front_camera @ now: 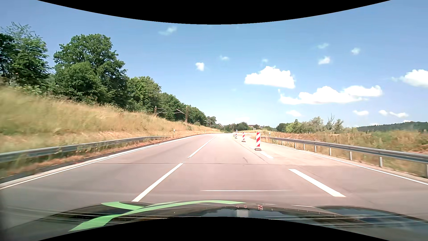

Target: Follow the waypoints while adhering to traffic rules and regulations

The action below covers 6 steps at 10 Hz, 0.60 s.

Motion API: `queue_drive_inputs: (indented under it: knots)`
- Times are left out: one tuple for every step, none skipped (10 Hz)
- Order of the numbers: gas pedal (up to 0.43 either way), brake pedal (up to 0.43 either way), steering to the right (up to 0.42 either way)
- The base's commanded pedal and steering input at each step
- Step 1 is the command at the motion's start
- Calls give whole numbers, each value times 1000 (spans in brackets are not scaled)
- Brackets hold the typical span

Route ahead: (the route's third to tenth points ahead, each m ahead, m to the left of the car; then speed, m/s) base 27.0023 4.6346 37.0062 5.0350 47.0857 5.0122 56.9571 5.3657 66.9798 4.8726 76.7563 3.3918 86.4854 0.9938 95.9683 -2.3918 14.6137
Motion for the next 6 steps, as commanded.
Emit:
queue_drive_inputs:
  knots:
    - [39, 0, -4]
    - [39, 0, -4]
    - [39, 0, -4]
    - [39, 0, -4]
    - [39, 0, -4]
    - [39, 0, -4]
